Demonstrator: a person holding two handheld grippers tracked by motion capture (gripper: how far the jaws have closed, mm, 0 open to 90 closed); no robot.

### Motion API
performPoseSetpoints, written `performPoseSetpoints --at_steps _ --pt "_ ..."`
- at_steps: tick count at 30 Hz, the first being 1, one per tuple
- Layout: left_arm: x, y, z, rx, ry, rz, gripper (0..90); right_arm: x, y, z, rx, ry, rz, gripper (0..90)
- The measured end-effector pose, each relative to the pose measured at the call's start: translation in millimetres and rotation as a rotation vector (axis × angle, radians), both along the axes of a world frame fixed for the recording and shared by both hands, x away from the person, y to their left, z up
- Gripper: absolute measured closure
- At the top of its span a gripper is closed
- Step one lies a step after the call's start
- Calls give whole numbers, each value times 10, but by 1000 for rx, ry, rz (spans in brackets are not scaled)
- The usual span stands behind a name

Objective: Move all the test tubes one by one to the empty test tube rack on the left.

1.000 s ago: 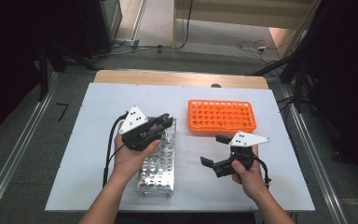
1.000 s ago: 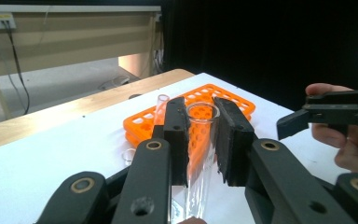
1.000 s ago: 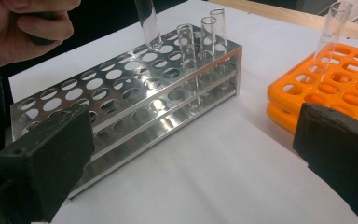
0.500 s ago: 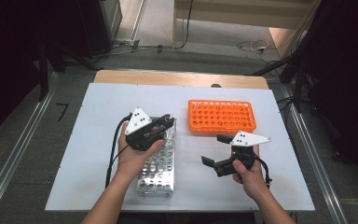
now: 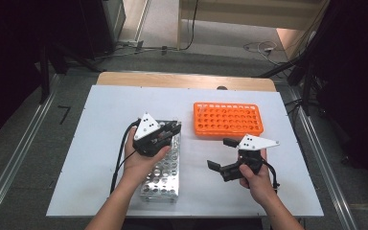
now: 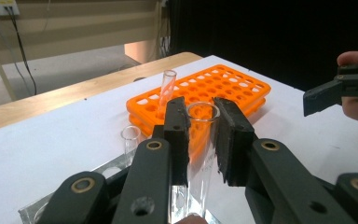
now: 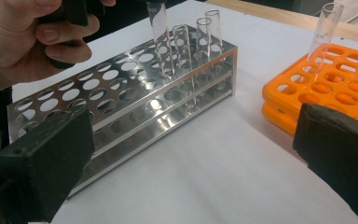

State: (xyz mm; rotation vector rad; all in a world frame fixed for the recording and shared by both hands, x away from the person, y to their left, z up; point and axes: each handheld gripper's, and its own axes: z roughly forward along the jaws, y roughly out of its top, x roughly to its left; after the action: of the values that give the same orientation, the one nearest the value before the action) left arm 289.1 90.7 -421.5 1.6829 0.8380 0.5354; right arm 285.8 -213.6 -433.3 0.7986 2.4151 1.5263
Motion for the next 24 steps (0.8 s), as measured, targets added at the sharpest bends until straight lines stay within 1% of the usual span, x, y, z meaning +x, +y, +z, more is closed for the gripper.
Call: performPoseSetpoints --at_steps 14,20,24 --pt "-16 -28 -46 27 18 8 747 1 -8 11 2 -4 -3 0" --pt "-17 -37 -57 31 22 11 747 -2 -4 11 3 -5 -1 0" --pt "-16 -32 -67 32 31 17 748 -4 -5 13 2 -4 -2 0"
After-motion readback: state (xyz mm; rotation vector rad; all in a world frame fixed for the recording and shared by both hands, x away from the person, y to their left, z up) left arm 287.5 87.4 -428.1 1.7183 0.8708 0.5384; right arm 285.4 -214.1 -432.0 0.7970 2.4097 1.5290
